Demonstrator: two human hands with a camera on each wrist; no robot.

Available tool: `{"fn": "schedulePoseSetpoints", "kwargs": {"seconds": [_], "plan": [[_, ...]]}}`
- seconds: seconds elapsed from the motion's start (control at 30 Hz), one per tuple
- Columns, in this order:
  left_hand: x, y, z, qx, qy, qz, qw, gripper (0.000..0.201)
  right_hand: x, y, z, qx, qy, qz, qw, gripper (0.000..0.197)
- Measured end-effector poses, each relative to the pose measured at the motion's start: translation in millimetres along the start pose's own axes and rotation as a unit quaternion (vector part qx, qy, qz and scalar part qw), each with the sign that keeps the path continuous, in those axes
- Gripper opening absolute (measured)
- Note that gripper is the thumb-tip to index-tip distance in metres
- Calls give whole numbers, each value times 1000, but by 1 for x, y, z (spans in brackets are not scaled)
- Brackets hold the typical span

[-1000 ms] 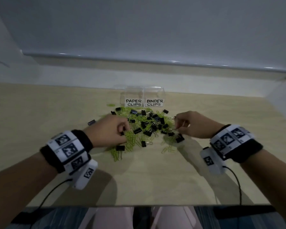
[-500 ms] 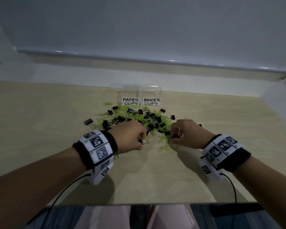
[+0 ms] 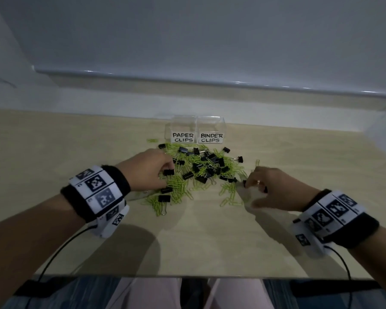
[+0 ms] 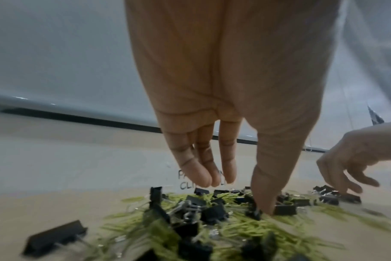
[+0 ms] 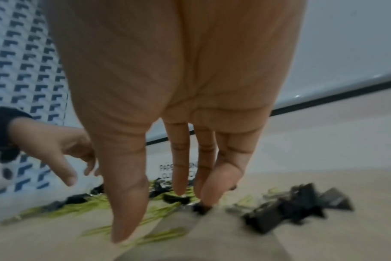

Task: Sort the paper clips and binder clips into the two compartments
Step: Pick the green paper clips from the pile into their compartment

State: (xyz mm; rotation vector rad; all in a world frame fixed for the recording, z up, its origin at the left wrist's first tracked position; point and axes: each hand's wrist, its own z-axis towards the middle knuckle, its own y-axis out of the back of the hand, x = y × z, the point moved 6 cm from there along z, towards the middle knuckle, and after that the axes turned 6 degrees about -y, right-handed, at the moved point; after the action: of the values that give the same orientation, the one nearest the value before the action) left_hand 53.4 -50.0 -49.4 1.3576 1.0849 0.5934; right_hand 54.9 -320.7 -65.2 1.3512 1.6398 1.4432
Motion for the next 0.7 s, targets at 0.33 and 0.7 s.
{"fn": "schedulePoseSetpoints", "kwargs": {"seconds": [0.33,0.7], "plan": [[-22,-36,30,77,32,57,995,44,39,-17,28,-22,-45,3,999,42],[-33,-29,35,92,-48,94,990,15,79,-21,42,-18,73,-10,997,14]]}}
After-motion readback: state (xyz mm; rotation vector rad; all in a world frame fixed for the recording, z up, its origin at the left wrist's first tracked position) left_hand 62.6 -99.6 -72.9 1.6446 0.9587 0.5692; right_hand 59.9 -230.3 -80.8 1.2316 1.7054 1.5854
